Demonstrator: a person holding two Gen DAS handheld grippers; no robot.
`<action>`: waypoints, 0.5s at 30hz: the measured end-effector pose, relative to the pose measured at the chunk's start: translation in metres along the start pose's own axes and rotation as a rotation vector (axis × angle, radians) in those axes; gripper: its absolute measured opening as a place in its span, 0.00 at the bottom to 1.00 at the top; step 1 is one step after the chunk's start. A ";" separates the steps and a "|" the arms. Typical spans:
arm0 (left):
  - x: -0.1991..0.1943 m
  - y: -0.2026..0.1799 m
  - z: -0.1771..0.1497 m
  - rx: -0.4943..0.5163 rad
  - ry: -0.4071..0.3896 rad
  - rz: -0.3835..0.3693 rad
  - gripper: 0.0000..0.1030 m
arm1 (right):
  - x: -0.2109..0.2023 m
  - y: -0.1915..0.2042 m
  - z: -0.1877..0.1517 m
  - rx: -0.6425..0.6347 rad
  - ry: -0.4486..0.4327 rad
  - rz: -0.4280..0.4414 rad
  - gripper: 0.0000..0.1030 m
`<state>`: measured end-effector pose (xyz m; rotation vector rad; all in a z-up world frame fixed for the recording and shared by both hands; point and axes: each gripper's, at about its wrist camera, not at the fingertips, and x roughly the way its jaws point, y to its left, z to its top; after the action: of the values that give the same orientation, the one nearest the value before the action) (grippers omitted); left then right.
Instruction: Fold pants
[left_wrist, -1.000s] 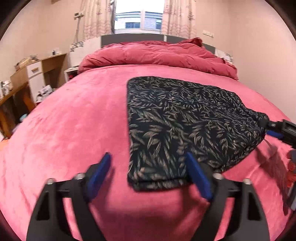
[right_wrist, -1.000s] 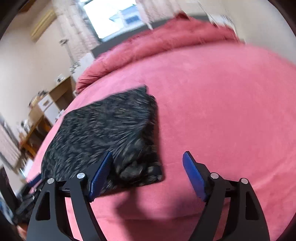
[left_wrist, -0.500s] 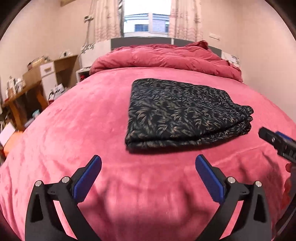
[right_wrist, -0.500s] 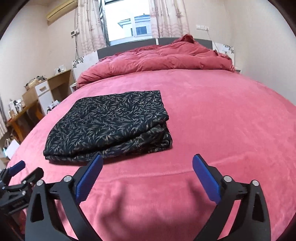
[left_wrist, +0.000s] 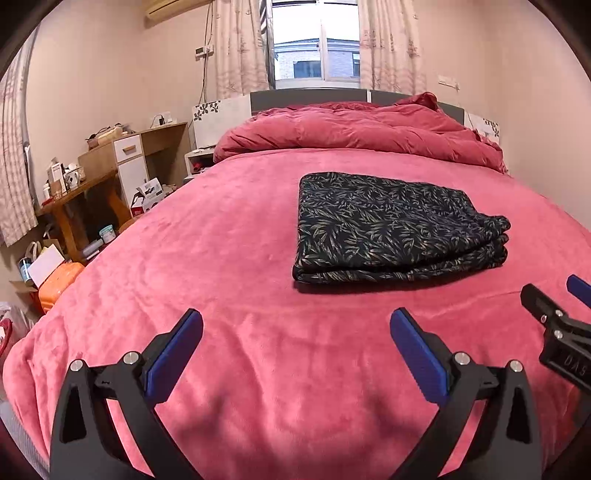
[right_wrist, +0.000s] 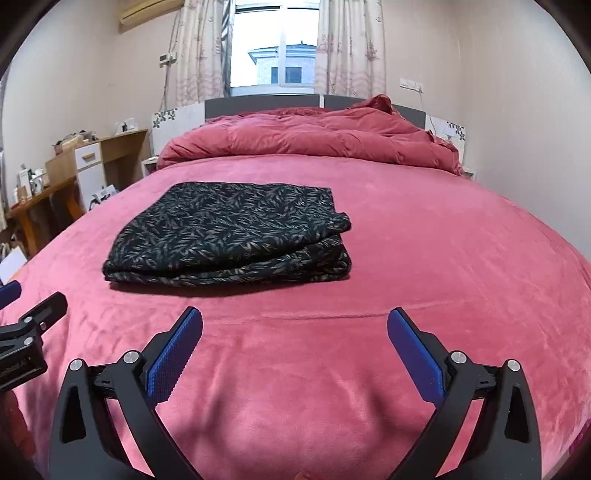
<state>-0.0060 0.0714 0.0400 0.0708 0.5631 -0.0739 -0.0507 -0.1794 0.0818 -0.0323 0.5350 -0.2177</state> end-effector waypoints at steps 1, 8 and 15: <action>-0.001 0.000 0.000 0.003 -0.003 0.003 0.98 | -0.001 0.001 0.000 -0.004 -0.003 0.004 0.96; -0.002 -0.001 0.001 -0.004 0.005 -0.005 0.98 | -0.001 0.000 0.001 0.016 0.004 0.022 0.96; 0.003 -0.001 0.001 -0.012 0.028 -0.005 0.98 | 0.000 -0.005 0.001 0.056 0.019 0.036 0.96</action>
<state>-0.0029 0.0703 0.0391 0.0591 0.5920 -0.0746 -0.0509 -0.1848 0.0830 0.0336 0.5480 -0.1975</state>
